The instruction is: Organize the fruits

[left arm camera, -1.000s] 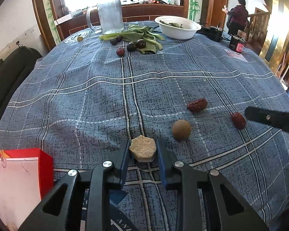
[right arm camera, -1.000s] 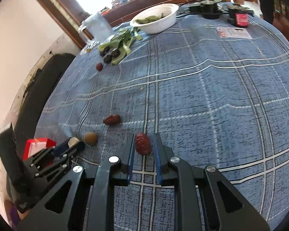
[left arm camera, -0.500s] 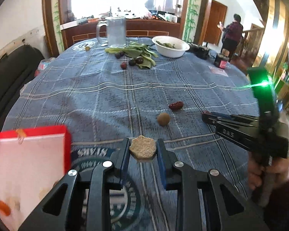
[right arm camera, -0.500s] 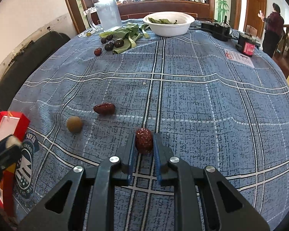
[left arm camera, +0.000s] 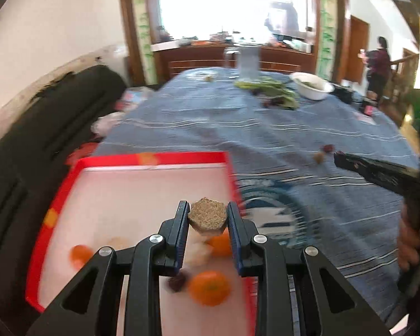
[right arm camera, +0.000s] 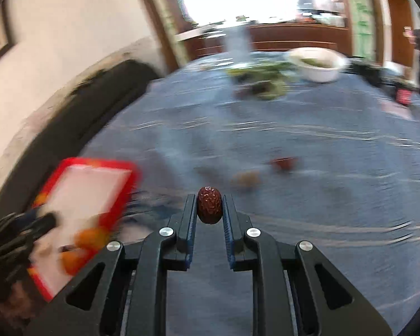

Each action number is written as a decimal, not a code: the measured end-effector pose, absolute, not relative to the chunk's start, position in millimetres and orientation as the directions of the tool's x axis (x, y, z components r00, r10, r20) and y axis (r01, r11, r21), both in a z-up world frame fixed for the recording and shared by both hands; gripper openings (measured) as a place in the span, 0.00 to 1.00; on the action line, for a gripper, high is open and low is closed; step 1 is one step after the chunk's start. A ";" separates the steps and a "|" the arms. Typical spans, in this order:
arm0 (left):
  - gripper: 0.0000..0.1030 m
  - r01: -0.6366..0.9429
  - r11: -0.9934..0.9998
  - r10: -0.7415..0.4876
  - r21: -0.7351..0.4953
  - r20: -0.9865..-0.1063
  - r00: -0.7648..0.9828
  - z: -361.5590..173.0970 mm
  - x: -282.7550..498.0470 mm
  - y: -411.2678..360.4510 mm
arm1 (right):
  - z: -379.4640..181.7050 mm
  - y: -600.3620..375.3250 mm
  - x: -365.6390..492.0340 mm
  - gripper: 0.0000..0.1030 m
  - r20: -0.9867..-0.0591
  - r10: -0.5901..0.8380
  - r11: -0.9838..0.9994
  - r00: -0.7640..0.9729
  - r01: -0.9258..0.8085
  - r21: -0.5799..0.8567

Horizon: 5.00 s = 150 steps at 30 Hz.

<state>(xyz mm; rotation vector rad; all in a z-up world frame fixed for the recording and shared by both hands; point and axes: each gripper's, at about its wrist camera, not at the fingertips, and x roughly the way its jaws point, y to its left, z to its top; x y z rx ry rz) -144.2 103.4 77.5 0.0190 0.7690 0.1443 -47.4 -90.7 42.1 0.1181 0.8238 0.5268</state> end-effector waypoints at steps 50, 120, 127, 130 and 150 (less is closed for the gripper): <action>0.80 -0.333 0.932 0.352 0.143 -0.577 0.737 77.4 -209.4 175.1 | 62.4 34.6 -163.7 0.41 -0.571 0.578 0.790 0.583 -0.576 0.211; 1.00 -0.352 0.920 0.391 0.171 -0.375 0.840 140.0 -326.8 133.8 | 137.3 -29.4 -285.6 0.78 -0.339 0.586 0.806 0.736 -0.572 0.150; 1.00 -0.349 0.922 0.388 0.171 -0.389 0.836 135.4 -323.6 135.3 | 133.9 -30.4 -282.5 0.78 -0.346 0.583 0.809 0.735 -0.566 0.161; 1.00 -0.350 0.921 0.390 0.173 -0.393 0.832 133.6 -322.0 135.7 | 132.7 -29.5 -280.7 0.78 -0.349 0.583 0.809 0.734 -0.564 0.164; 1.00 -0.254 0.950 0.311 0.180 -0.566 0.763 94.6 -250.6 137.1 | 84.8 -87.2 -191.1 0.78 -0.516 0.439 0.896 0.736 -0.401 0.190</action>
